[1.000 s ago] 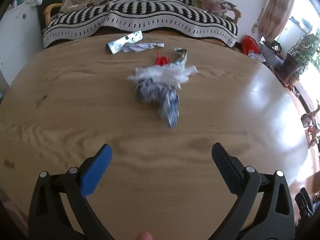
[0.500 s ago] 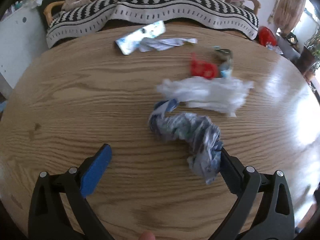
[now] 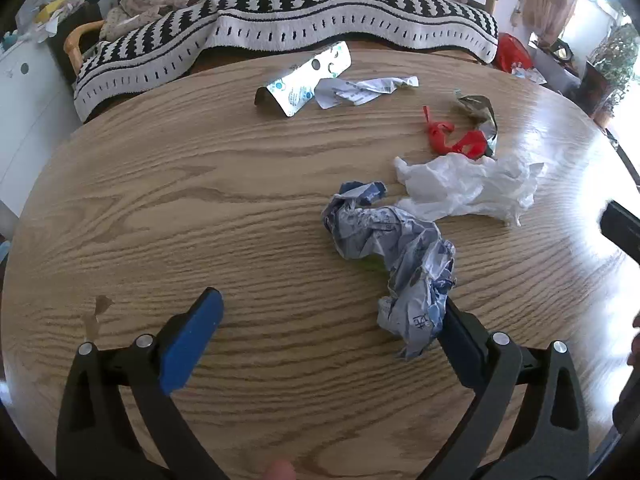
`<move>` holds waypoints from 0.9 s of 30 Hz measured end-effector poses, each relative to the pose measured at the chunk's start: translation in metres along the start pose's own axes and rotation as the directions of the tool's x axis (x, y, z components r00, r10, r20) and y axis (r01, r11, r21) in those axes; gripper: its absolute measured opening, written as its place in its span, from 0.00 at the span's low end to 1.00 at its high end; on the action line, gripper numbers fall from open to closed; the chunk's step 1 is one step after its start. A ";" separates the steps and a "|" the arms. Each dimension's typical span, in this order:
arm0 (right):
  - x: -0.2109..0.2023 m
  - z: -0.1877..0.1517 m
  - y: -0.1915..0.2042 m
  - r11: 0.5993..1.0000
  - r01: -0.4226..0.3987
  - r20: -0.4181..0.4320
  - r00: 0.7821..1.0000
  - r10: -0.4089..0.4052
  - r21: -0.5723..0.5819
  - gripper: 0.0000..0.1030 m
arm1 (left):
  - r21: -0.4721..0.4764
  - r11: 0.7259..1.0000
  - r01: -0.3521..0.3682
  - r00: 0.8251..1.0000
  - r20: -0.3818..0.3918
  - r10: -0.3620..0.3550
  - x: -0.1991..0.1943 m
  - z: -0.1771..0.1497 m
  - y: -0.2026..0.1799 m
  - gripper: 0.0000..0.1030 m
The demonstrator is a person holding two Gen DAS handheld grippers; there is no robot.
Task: Collect trash
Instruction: 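Grasp the blue-white cloth with the left tool while the right tool grasps the white plastic bag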
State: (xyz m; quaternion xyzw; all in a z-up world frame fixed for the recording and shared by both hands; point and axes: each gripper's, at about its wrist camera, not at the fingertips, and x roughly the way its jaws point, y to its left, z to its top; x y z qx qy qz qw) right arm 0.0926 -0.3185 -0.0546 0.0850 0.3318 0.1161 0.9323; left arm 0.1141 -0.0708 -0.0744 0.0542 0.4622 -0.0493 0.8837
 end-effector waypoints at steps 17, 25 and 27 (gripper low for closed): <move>0.061 0.017 0.052 0.994 -0.106 -0.101 0.989 0.105 -0.008 0.23 | 0.073 0.976 0.205 0.975 0.072 -0.210 -0.005 0.010 -0.010 0.16; 0.027 0.014 0.048 0.996 -0.090 -0.041 0.995 0.090 -0.010 0.21 | 0.027 0.983 0.179 0.978 0.100 -0.181 -0.024 0.003 -0.002 0.15; 0.018 0.014 0.047 0.996 -0.090 -0.032 0.996 0.089 -0.012 0.21 | 0.030 0.984 0.176 0.977 0.116 -0.179 -0.034 0.002 -0.003 0.15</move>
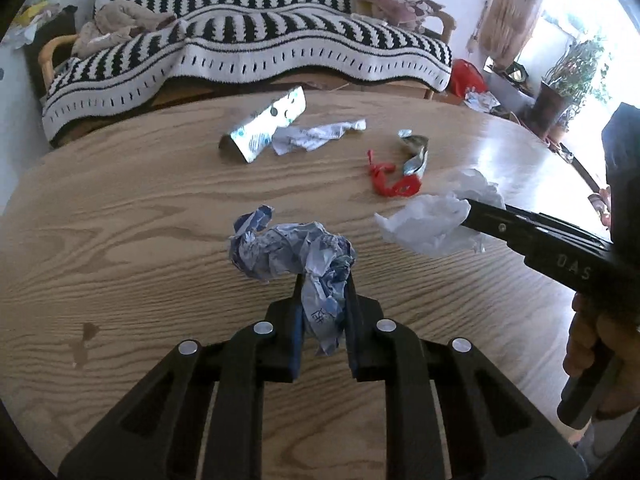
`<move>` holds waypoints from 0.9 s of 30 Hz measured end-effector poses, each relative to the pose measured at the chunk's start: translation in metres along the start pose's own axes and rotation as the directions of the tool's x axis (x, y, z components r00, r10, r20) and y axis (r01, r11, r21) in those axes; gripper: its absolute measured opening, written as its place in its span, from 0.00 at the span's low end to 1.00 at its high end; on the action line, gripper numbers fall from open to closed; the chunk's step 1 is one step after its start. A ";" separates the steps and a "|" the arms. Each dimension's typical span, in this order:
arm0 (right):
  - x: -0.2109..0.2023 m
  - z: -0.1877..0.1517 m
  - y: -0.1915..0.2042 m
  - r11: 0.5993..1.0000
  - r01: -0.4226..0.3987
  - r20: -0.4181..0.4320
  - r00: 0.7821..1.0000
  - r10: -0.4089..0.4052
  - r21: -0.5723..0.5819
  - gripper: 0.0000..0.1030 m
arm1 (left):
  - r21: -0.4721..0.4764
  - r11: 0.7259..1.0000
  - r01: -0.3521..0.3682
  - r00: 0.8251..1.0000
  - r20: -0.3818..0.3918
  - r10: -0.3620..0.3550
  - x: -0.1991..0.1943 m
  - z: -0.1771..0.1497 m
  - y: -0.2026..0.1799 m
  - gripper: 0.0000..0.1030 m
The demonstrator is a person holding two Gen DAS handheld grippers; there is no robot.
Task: Collect trash
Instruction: 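Grasp the blue-white cloth with the left tool while the right tool grasps the white plastic bag, then carry the cloth and plastic bag to the black bin and open both tools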
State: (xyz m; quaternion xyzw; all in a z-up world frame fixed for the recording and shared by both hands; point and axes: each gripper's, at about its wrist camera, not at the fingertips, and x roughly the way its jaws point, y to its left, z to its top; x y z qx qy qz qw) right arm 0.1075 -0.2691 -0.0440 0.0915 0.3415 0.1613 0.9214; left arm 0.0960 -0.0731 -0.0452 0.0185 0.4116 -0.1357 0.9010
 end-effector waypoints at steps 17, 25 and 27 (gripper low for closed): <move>-0.204 -0.073 -0.046 0.987 0.131 0.172 0.974 -0.146 0.093 0.21 | 0.117 0.987 0.113 0.986 0.107 -0.126 -0.105 -0.021 -0.105 0.16; -0.330 -0.171 -0.106 0.936 0.279 0.192 0.928 -0.320 0.214 0.21 | 0.221 0.956 0.195 0.971 0.095 -0.220 -0.145 -0.067 -0.201 0.16; -0.354 -0.198 -0.120 0.920 0.300 0.189 0.917 -0.350 0.252 0.21 | 0.243 0.944 0.222 0.966 0.075 -0.246 -0.151 -0.084 -0.225 0.16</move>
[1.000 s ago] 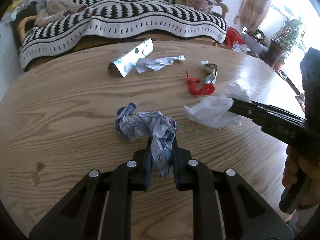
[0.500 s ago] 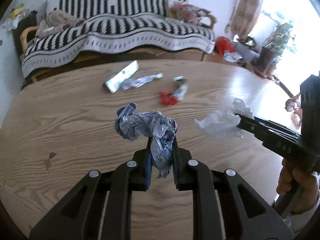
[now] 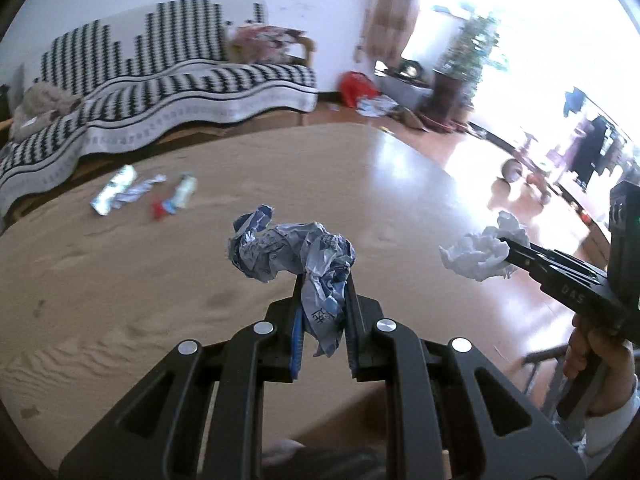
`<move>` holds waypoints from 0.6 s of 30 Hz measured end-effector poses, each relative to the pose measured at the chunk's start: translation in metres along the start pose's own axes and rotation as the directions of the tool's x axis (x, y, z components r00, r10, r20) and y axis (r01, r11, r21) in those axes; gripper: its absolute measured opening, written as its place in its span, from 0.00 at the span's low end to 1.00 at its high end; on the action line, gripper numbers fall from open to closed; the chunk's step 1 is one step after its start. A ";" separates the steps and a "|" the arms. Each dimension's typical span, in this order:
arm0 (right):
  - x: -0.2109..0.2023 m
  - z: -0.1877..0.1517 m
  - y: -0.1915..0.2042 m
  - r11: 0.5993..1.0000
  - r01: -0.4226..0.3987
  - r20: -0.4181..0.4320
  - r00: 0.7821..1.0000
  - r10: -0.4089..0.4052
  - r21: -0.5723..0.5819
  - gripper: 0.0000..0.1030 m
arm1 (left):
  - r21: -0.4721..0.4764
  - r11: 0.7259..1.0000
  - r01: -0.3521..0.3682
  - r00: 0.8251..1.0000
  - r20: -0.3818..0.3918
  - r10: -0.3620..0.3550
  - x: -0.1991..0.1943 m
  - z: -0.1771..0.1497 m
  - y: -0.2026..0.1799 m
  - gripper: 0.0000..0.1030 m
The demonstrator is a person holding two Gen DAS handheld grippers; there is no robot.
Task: Collect trash
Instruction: 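Carry the cloth and plastic bag to the black bin and open both tools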
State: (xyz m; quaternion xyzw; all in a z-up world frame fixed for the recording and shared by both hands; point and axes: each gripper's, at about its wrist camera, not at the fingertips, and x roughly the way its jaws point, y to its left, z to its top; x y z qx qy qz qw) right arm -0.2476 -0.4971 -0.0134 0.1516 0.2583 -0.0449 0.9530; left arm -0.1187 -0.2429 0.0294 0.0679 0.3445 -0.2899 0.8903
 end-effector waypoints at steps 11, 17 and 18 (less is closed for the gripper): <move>-0.056 -0.093 -0.121 0.979 0.125 -0.127 0.986 -0.105 0.161 0.21 | 0.056 0.949 0.311 0.896 -0.352 -0.272 0.076 -0.095 -0.153 0.16; 0.000 -0.186 -0.171 0.931 0.193 -0.365 0.928 -0.071 0.310 0.21 | 0.018 0.938 0.347 0.775 -0.568 -0.276 0.164 -0.169 -0.188 0.16; 0.002 -0.193 -0.175 0.925 0.198 -0.380 0.923 -0.064 0.323 0.21 | 0.017 0.940 0.340 0.771 -0.577 -0.269 0.174 -0.175 -0.188 0.16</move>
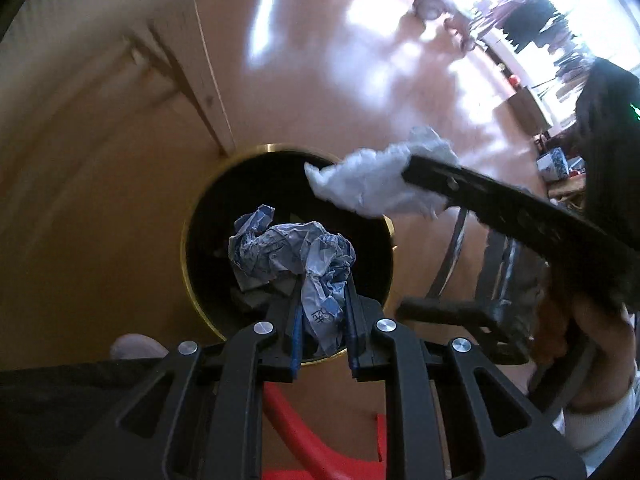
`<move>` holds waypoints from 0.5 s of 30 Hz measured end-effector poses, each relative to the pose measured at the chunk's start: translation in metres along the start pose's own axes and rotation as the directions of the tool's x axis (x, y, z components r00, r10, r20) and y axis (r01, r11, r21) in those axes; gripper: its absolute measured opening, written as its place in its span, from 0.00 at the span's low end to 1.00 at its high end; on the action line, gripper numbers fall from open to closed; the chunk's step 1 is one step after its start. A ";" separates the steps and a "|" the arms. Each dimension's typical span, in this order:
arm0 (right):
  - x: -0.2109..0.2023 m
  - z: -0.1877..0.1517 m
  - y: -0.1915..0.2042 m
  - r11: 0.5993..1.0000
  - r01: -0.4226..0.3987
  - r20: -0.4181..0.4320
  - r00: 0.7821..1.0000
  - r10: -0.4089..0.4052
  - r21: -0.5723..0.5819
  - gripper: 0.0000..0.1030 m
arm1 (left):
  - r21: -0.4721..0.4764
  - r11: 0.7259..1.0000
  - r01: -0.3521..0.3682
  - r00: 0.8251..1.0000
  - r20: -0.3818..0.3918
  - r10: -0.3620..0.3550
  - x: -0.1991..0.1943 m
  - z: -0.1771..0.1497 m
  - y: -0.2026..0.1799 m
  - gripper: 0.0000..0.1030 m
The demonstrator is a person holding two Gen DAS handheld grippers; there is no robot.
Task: Collect trash
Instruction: 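Carry the cloth and plastic bag to the black bin and open both tools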
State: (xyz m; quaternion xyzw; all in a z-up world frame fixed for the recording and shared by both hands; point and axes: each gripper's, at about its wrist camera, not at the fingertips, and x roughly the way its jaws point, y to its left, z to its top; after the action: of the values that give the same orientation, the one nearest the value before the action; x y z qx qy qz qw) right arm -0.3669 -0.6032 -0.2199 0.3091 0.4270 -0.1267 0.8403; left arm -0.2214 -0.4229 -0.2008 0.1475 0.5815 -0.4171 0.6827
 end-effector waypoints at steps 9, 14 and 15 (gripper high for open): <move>0.011 -0.001 -0.009 0.999 0.039 -0.042 0.998 -0.039 0.002 0.21 | 0.008 1.000 0.009 0.999 -0.031 -0.009 0.023 -0.003 0.007 0.16; 0.020 0.004 -0.001 1.000 0.026 -0.054 0.998 -0.025 0.014 0.21 | 0.001 1.000 0.007 0.999 -0.034 -0.007 0.023 -0.005 0.003 0.16; 0.022 0.003 0.000 1.000 0.017 -0.059 0.998 -0.016 0.019 0.21 | 0.000 1.000 0.007 0.999 -0.031 -0.007 0.021 -0.003 0.002 0.16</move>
State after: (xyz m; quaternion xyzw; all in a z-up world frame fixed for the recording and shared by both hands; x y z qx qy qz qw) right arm -0.3522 -0.6041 -0.2360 0.3172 0.4528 -0.1285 0.8233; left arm -0.2226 -0.4286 -0.2215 0.1520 0.5926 -0.4172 0.6720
